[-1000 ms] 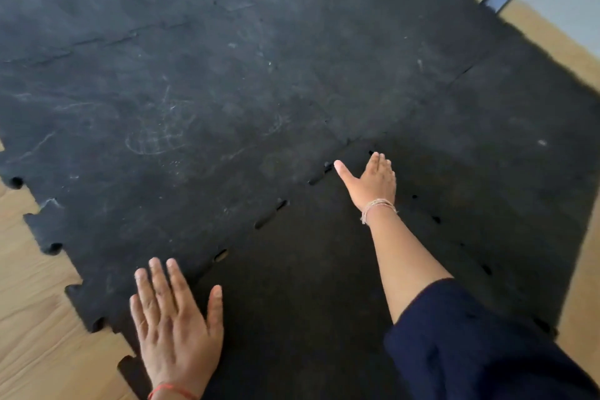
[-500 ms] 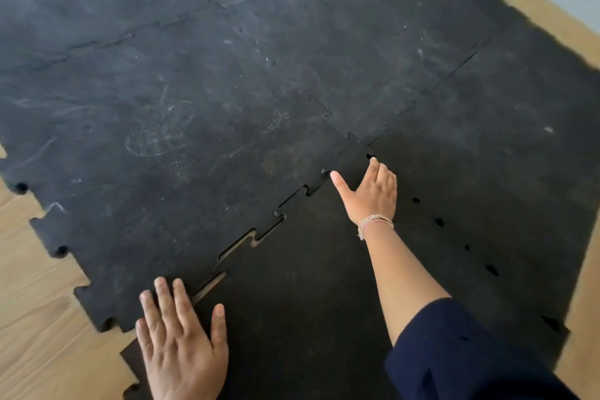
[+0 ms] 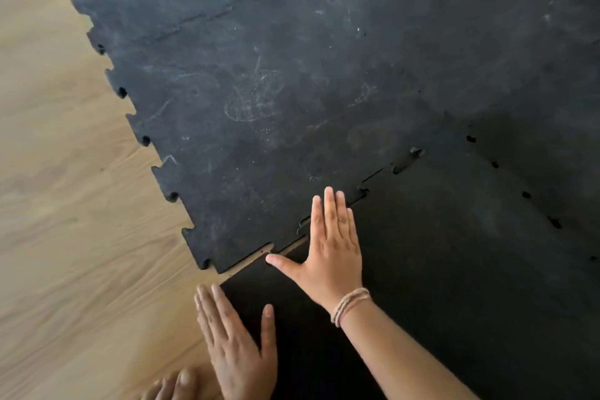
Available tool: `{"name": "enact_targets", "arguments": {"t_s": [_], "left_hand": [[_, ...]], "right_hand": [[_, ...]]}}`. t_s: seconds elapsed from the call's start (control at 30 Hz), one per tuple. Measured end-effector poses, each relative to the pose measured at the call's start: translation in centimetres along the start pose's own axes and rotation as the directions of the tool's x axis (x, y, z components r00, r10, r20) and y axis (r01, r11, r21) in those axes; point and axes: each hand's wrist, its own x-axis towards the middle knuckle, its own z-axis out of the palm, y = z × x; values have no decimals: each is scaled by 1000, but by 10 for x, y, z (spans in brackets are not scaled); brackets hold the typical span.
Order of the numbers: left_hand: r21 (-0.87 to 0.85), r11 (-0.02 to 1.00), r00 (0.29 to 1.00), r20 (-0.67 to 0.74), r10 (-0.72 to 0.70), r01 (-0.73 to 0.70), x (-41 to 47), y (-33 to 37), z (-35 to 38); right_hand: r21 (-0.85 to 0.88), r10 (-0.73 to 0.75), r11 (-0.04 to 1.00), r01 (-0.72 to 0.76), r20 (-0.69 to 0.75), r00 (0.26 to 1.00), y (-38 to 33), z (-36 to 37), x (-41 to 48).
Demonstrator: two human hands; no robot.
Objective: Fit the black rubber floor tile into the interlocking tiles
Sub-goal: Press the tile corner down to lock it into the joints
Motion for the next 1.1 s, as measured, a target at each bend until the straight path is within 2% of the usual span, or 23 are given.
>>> {"name": "enact_targets", "arguments": {"t_s": [0.2, 0.27, 0.4, 0.53, 0.67, 0.87, 1.1], "left_hand": [[-146, 967, 974, -114, 195, -211, 16, 3, -6], [-104, 976, 980, -71, 186, -193, 17, 3, -5], [95, 989, 992, 58, 110, -115, 19, 4, -5], [154, 959, 965, 151, 216, -239, 11, 9, -15], [157, 907, 897, 289, 335, -390, 3, 6, -14], [159, 895, 882, 307, 357, -418, 10, 6, -12], [186, 897, 888, 321, 330, -400, 9, 10, -9]], "right_hand": [[110, 90, 991, -79, -95, 991, 11, 0, 18], [104, 93, 991, -81, -113, 989, 11, 2, 20], [72, 24, 997, -16, -110, 994, 10, -4, 14], [-15, -183, 983, 183, 43, 982, 13, -4, -25], [-100, -216, 969, 227, 112, 970, 29, -2, -28], [-77, -319, 942, 326, 91, 944, 33, -2, -18], [-30, -291, 955, 295, 89, 952, 33, -1, -15]]}}
